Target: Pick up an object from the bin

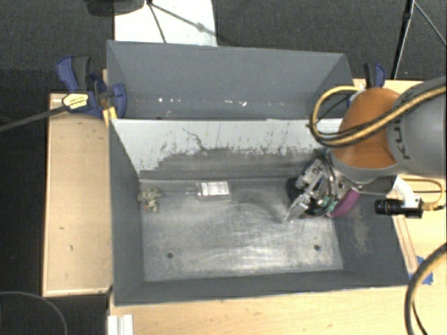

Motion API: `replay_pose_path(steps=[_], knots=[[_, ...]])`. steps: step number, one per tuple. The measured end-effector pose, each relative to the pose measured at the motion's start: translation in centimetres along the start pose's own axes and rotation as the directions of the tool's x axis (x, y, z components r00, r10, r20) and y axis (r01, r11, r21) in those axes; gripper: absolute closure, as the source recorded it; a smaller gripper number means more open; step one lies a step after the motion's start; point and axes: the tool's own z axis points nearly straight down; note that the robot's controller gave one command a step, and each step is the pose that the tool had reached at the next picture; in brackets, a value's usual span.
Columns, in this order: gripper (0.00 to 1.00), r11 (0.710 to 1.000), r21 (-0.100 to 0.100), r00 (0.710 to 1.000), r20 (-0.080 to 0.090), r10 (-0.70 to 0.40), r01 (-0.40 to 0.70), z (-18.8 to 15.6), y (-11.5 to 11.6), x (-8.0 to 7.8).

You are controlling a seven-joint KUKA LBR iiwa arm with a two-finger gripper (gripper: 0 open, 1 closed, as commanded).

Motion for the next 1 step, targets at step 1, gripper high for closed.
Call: replay_pose_path(steps=[1], knots=[[0.00, 0.992, -0.003, 0.992, -0.003, 0.124, -0.124, 0.16, 0.27, 0.08]])
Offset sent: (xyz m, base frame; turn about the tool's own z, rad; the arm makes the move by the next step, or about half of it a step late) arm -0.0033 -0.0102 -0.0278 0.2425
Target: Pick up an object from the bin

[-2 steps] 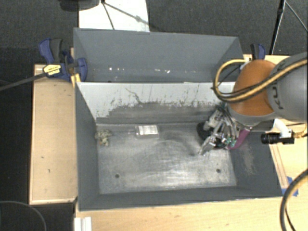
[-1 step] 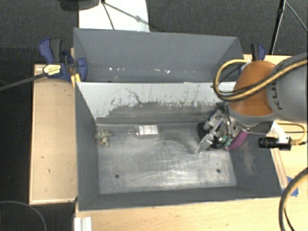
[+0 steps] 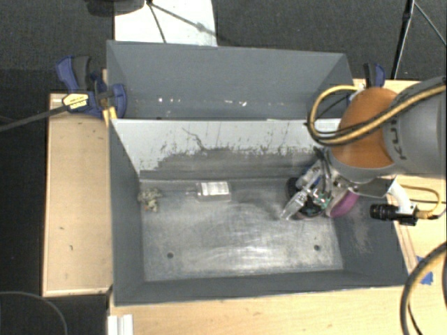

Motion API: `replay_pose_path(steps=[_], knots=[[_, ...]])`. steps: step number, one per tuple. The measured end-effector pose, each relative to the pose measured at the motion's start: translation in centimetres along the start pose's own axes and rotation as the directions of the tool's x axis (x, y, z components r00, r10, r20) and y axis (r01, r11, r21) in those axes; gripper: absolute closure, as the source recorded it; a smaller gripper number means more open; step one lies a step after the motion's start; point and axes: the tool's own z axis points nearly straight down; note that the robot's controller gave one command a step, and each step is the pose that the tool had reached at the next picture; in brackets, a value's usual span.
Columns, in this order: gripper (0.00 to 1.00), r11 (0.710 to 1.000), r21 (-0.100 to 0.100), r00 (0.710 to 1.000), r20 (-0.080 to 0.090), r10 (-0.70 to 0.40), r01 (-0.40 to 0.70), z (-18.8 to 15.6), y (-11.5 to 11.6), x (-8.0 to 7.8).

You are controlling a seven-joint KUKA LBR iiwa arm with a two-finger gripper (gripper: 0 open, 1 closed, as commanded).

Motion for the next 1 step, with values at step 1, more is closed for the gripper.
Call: replay_pose_path(steps=[1], knots=[[1.00, 1.000, 0.006, 1.000, 0.016, 0.010, -0.010, -0.26, -0.70, -0.75]])
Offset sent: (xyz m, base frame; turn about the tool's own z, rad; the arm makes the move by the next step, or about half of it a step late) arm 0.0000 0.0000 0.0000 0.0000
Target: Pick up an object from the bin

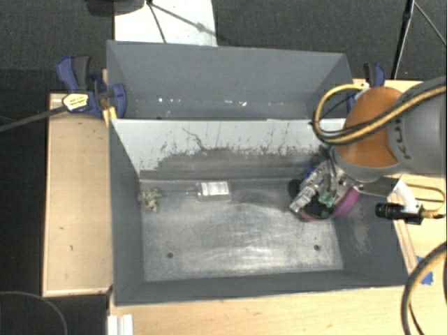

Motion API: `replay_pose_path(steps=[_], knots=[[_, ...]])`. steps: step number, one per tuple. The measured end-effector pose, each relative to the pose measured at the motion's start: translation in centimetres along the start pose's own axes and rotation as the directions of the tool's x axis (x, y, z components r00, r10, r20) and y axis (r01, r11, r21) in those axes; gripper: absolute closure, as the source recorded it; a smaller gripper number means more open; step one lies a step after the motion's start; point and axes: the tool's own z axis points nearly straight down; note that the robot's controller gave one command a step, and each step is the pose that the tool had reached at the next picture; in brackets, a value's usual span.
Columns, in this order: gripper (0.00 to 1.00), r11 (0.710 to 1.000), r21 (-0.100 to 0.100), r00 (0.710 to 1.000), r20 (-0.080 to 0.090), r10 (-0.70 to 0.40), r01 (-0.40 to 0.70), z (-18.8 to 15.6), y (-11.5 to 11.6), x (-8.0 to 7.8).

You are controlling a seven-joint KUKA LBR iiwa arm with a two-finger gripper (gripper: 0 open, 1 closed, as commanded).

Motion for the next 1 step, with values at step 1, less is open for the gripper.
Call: replay_pose_path(steps=[1], knots=[[1.00, 1.000, 0.013, 1.000, -0.006, -0.007, 0.007, -1.02, 0.41, -0.13]])
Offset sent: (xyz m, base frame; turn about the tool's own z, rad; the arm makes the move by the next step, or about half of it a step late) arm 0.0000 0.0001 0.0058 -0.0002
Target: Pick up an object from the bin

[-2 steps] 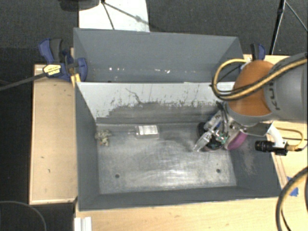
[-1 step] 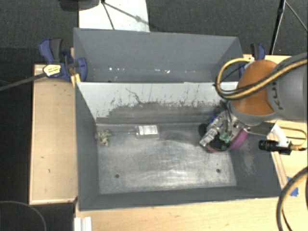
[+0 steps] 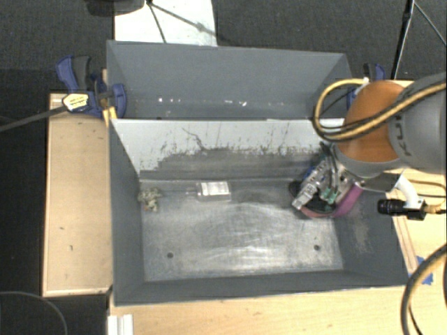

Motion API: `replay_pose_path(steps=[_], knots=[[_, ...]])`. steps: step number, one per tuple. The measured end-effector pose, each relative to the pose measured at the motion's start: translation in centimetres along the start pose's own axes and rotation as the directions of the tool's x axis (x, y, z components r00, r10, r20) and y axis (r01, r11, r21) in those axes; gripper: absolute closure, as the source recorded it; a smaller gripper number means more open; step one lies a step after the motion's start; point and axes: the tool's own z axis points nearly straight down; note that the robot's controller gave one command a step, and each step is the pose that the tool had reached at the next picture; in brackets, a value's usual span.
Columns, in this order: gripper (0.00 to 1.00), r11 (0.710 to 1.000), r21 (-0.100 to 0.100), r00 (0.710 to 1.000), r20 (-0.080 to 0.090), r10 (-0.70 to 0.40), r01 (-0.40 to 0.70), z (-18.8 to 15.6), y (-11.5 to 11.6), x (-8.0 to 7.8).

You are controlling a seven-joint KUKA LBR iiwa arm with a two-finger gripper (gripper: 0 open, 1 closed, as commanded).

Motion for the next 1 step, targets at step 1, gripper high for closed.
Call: replay_pose_path(steps=[1], knots=[[1.00, 1.000, 0.004, 1.000, -0.001, -0.007, 0.007, -6.15, 0.17, -0.19]])
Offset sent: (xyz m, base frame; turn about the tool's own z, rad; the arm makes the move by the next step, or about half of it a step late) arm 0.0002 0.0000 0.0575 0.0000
